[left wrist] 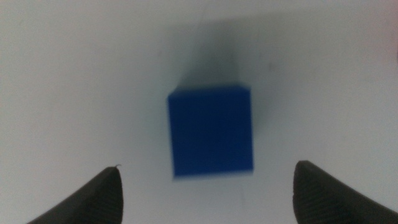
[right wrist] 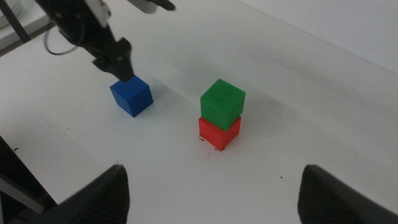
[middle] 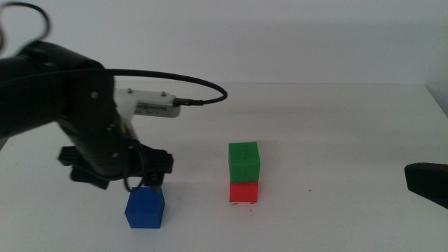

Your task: Stack red cubes first, then green, then blue cubes in a specific spot.

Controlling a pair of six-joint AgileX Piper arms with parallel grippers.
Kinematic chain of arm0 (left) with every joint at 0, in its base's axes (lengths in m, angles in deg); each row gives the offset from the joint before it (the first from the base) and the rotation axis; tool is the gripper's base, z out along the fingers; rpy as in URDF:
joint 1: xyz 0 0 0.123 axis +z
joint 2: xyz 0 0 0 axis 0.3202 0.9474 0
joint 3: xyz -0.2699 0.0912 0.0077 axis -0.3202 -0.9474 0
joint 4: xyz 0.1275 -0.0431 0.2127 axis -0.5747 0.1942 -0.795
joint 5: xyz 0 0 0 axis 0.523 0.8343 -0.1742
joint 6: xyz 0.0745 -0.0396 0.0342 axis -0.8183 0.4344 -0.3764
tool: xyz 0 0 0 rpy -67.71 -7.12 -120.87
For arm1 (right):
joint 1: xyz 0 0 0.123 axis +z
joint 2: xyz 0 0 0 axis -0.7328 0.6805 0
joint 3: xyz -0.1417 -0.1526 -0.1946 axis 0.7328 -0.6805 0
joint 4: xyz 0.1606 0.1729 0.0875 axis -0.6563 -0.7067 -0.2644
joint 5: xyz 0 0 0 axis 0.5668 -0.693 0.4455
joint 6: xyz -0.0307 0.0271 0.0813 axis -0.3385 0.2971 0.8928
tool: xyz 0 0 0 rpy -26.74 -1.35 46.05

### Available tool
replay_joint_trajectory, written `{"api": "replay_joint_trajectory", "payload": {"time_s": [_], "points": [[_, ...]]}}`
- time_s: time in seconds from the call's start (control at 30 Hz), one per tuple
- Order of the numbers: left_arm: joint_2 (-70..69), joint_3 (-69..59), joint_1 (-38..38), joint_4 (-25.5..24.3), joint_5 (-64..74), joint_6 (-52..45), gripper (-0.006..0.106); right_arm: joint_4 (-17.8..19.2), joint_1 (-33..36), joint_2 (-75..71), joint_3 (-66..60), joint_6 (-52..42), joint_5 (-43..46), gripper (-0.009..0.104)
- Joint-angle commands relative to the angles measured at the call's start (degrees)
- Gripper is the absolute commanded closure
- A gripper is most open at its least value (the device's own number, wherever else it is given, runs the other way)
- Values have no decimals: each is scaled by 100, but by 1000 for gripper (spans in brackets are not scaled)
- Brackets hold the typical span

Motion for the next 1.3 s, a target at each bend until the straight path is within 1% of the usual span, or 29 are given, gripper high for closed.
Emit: {"api": "replay_joint_trajectory", "payload": {"time_s": [0.0,0.07,0.3,0.47,0.6,0.8,1.13,1.27], "points": [[182,45,-25,81,-396,57,8,8,-32,-31,-18,-13,86,14],[287,45,-25,149,-441,238,8,8,-32,-31,-18,-13,86,14],[627,34,22,216,-708,257,8,8,-32,-31,-18,-13,86,14],[741,10,248,515,-696,-110,8,8,-32,-31,-18,-13,86,14],[741,-156,259,558,-760,-86,8,8,-32,-31,-18,-13,86,14],[741,-595,259,725,-1311,-97,8,8,-32,-41,-18,-13,95,14],[982,-672,259,746,-1625,-107,8,8,-32,-41,-18,-13,95,14],[1168,-683,259,775,-1691,-250,8,8,-32,-41,-18,-13,95,14]]}}
